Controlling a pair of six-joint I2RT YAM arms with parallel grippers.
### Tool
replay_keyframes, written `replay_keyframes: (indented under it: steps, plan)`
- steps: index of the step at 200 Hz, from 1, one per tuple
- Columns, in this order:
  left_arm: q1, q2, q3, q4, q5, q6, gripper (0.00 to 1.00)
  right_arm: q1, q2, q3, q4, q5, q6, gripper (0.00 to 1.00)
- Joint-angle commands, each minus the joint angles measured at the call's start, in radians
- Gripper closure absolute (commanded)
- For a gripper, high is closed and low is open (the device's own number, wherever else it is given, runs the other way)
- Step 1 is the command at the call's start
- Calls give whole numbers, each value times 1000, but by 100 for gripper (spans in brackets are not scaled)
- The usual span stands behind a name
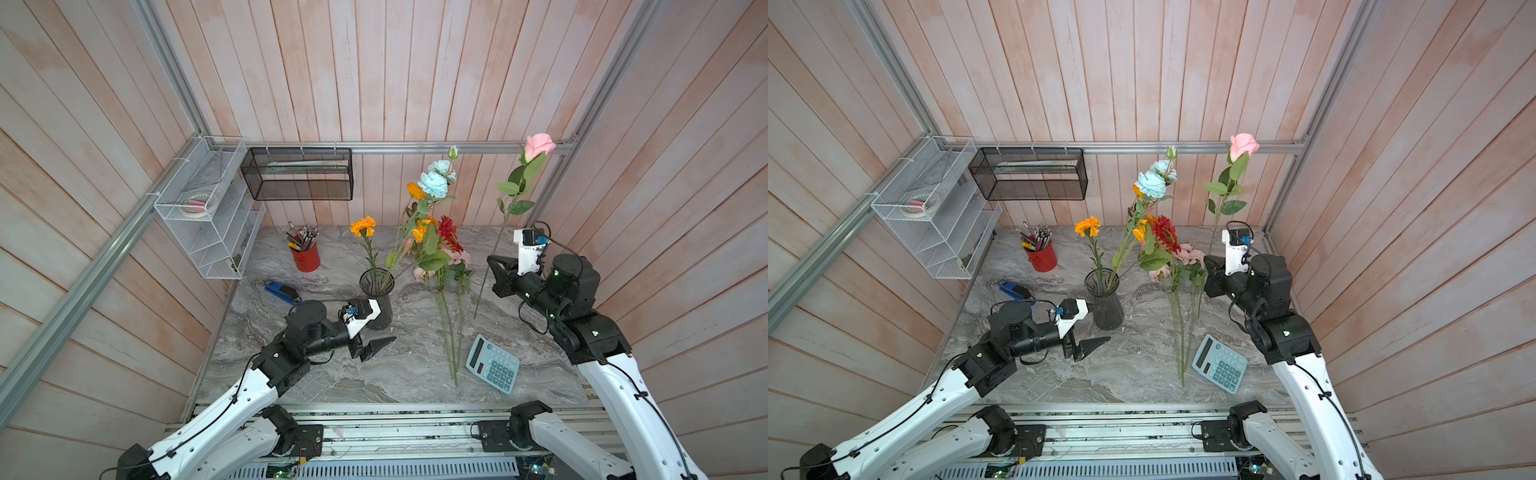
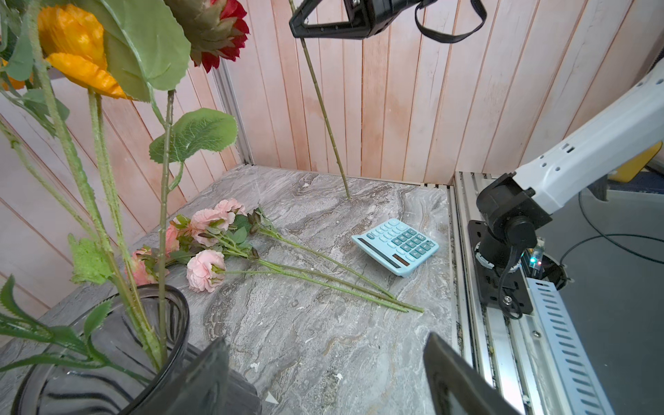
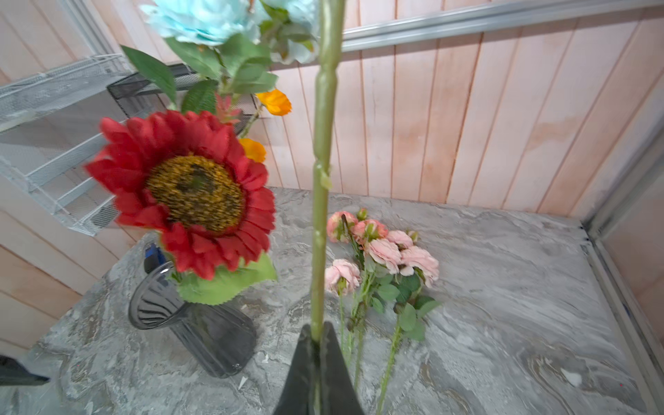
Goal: Pick out pink flowers from the vase
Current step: Place the flower at the center of the board.
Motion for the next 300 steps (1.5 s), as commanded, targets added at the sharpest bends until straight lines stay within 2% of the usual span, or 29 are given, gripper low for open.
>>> replay_keyframes:
  steps: [1, 70, 113, 200, 230, 260, 300]
  plan:
    - [-6, 8, 10, -4, -12, 13, 14, -49, 31, -42, -80, -41, 22, 100]
    - [-9, 26, 14, -11, -26, 16, 14, -67, 169, -148, -58, -197, 41, 100]
    - [-11, 27, 2, -11, -30, 9, 14, -65, 256, -208, 1, -242, 57, 100]
    - [-11, 61, -13, 26, -33, 3, 14, 5, 544, -158, 165, -290, 124, 100]
    - [-11, 70, -16, 27, -34, 6, 14, 29, 631, -119, 183, -270, 131, 100]
    - [-10, 72, -16, 21, -38, 7, 14, 47, 722, -75, 116, -207, 97, 100]
    - [-10, 81, -18, 27, -39, 12, 14, 47, 763, -96, 140, -196, 118, 100]
